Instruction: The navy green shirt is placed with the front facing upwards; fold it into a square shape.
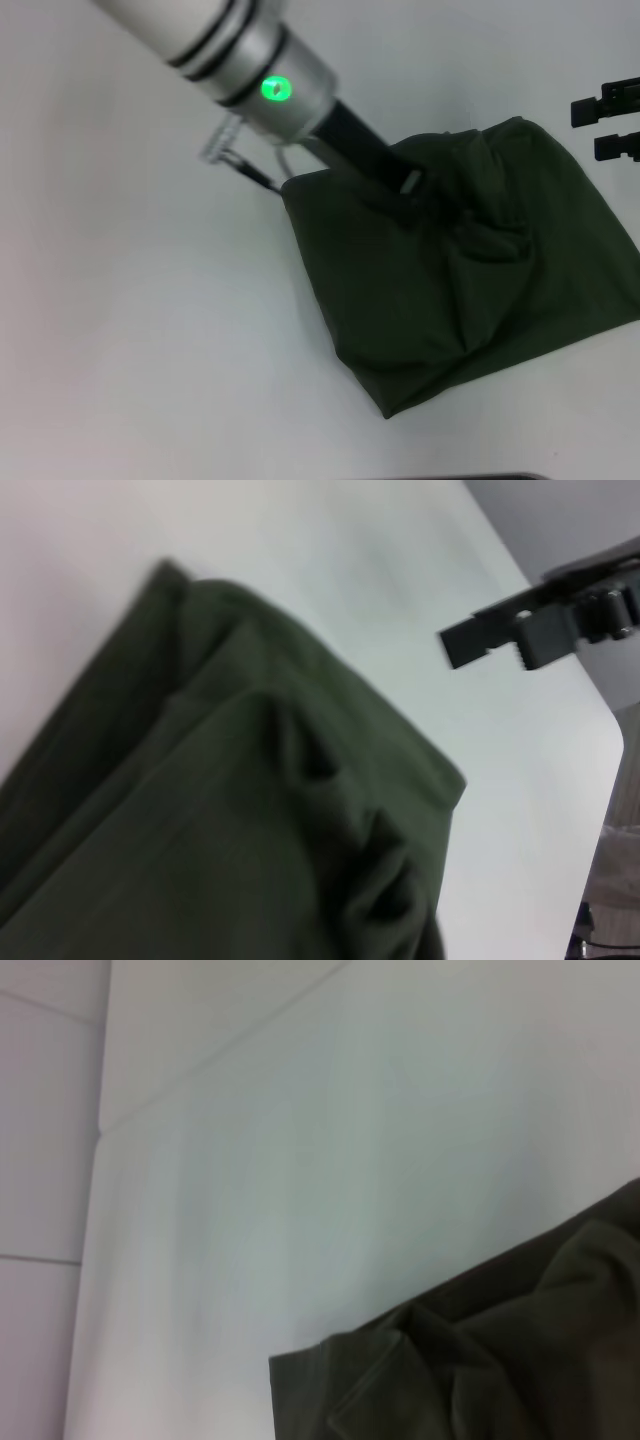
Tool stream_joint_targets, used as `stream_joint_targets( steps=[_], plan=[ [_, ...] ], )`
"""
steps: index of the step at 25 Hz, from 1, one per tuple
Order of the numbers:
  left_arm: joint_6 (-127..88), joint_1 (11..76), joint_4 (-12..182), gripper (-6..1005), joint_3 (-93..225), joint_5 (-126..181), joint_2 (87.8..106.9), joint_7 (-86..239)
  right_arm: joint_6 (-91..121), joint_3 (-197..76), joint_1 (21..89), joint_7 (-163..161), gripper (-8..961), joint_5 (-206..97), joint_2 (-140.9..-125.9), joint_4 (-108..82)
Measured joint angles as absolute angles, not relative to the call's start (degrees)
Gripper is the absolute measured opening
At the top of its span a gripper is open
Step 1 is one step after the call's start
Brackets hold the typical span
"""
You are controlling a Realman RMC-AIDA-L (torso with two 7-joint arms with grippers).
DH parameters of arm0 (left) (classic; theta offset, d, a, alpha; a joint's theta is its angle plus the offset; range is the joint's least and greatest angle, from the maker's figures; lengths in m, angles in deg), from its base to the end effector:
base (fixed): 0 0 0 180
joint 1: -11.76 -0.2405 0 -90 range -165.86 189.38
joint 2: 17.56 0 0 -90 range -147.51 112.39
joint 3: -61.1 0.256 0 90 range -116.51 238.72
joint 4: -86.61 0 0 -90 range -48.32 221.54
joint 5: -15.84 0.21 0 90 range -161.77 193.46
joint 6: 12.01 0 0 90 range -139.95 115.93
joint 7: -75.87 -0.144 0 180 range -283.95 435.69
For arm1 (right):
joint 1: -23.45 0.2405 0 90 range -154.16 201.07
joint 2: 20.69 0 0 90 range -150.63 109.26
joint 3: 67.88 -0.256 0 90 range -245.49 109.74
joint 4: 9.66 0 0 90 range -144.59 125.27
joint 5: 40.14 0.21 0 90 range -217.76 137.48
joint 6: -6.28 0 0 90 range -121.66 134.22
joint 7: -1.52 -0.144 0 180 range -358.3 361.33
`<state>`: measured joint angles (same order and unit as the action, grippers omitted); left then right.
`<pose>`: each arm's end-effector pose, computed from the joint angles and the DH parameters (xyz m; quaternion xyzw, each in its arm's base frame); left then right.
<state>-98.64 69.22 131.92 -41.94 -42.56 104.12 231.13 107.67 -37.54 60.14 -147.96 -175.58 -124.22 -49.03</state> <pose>-0.0775 0.3582 -0.0846 0.8939 0.4396 -0.0560 0.0679 0.2931 0.3485 0.1156 -0.7056 0.6958 0.1234 0.0530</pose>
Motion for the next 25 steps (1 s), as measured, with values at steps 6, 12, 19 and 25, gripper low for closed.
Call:
stream_joint_targets(
  steps=[6,12,19,25],
  plan=[
    [-105.27,62.3,139.2,716,-50.74,-40.58,101.59,231.61,110.26,-34.68,61.31,-146.39,741,-175.58,-124.23,-49.03],
    [-108.81,57.33,141.66,706,-62.5,-40.43,99.21,231.23,115.09,-34.36,62.84,-145.25,737,-175.56,-125.02,-49.03],
    [-109.93,54.22,142.43,706,-66.21,-40.48,97.65,230.83,115.46,-31.64,64.17,-146.83,733,-175.58,-125.92,-48.62],
    [-109.98,52.88,142.65,707,-68.43,-40.49,97.57,229.82,113.81,-27.42,65.86,-147.26,730,-175.58,-126.36,-45.51]
  ],
)
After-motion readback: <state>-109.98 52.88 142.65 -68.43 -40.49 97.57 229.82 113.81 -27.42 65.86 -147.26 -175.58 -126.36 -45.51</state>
